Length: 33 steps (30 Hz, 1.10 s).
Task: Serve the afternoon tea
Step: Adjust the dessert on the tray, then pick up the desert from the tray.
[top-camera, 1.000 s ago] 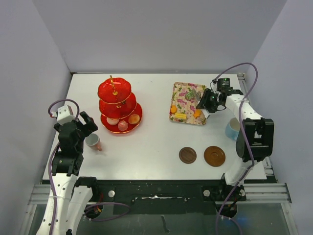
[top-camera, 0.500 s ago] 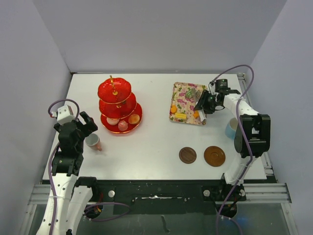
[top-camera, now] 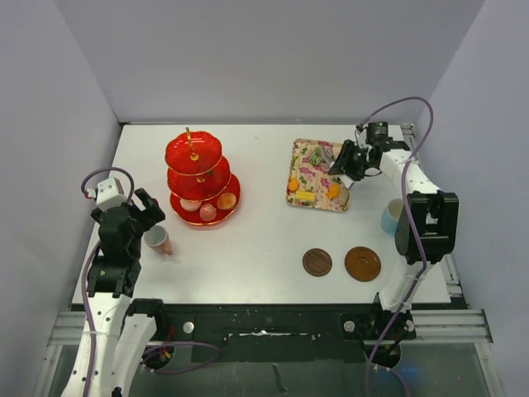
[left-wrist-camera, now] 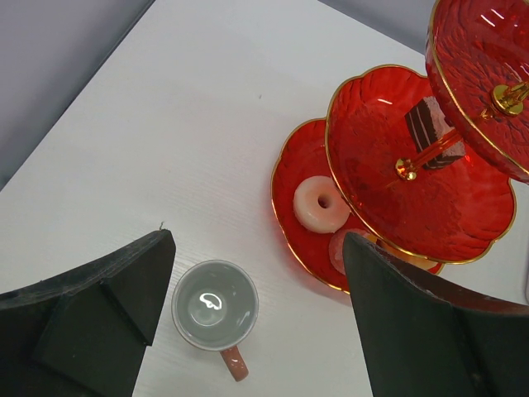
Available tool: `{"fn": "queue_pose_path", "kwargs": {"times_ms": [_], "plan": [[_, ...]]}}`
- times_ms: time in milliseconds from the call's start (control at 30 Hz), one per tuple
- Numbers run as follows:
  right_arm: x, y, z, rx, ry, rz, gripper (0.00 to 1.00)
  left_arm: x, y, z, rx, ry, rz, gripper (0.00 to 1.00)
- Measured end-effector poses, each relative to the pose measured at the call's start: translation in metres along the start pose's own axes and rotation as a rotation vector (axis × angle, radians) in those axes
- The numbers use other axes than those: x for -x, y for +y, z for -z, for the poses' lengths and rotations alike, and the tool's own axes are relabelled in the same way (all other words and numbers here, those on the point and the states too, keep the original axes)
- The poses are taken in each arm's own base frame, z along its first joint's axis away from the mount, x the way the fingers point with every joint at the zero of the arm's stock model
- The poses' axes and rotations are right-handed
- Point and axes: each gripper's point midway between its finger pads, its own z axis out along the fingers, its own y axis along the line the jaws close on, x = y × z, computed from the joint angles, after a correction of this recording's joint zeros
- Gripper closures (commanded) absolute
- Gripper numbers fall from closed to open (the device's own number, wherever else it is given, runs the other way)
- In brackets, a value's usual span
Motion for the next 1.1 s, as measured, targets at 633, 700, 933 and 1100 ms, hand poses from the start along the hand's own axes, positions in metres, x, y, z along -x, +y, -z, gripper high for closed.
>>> {"fn": "queue_pose_path", "kwargs": {"times_ms": [633, 700, 933, 1100], "plan": [[0.017, 0.038, -0.019, -0.052, 0.039, 0.157, 0.65, 0.001, 0.0, 0.001, -0.002, -0.006, 0.002, 0.18], [0.024, 0.04, -0.014, -0.06, 0.023, 0.159, 0.65, 0.001, 0.0, 0.001, -0.002, -0.006, 0.002, 0.18], [0.032, 0.039, -0.007, -0.087, 0.002, 0.173, 0.65, 0.002, 0.0, 0.001, -0.002, -0.008, 0.003, 0.18], [0.032, 0.033, -0.004, -0.125, 0.005, 0.184, 0.64, 0.002, 0.0, 0.001, -0.002, -0.008, 0.003, 0.18]]}}
